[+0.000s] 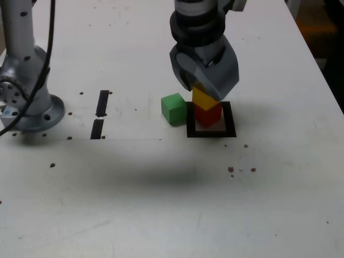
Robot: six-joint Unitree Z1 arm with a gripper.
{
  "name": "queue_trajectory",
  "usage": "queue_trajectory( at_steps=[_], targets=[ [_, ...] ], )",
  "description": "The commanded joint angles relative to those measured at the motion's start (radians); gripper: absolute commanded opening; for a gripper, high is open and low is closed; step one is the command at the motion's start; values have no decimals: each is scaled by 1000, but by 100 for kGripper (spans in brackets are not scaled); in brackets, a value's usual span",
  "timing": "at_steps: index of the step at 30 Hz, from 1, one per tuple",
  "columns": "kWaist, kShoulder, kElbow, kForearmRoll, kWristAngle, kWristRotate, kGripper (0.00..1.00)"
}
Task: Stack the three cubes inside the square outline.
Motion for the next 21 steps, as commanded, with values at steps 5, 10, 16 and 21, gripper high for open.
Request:
queue_trajectory(
  at_steps=[5, 10, 16, 21],
  targets=[
    [-1, -32, -33, 29, 2, -2, 66],
    [-1, -91, -63, 103, 36, -25, 66],
    [-1, -153, -47, 179, 66, -46, 66],
    [-1, -220, -5, 239, 77, -62, 66]
  ],
)
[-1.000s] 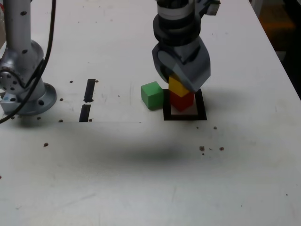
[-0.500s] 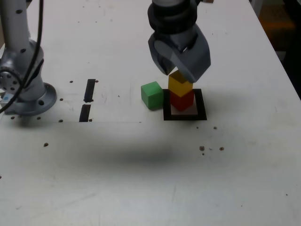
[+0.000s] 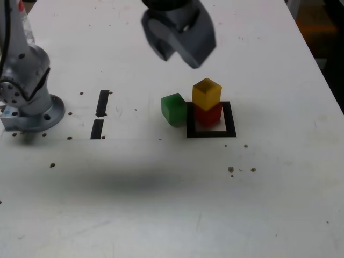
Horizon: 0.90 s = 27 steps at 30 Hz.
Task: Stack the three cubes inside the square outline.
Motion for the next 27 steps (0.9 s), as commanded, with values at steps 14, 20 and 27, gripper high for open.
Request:
queue_trajectory(
  at_steps=[14, 20, 27],
  targets=[
    [-68, -81, 193, 35, -88, -11, 66],
    [-125, -58, 247, -38, -93, -8, 66],
    [-136, -41, 284, -137, -117, 21, 66]
  ],
)
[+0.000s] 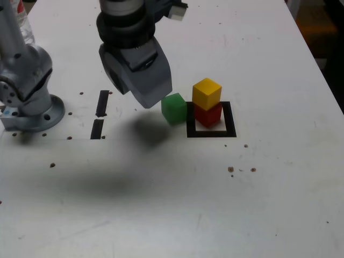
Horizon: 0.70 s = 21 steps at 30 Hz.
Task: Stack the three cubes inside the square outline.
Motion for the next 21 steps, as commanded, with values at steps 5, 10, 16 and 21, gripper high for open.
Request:
queue_trajectory(
  at_steps=[5, 10, 16, 21],
  targets=[
    [-2, 14, 14, -42, -23, 25, 66],
    [-2, 27, 22, -47, -24, 32, 66],
    [-2, 49, 22, -67, -29, 41, 66],
    [-2, 79, 10, -76, -32, 52, 66]
  ],
)
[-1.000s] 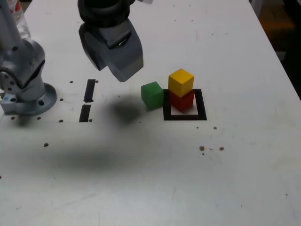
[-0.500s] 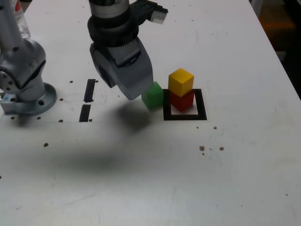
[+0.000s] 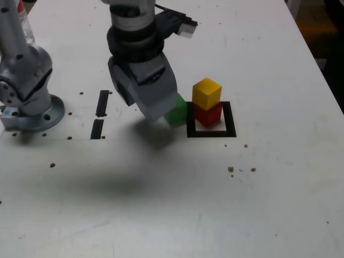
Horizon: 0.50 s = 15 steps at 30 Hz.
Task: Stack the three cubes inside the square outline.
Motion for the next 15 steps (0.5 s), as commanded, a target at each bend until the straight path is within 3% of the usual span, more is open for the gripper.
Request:
queue_trajectory(
  at_steps=[1, 15],
  targets=[
    [-1, 11, -7, -6, 0, 2, 66],
    [40, 53, -7, -25, 6, 32, 66]
  ],
)
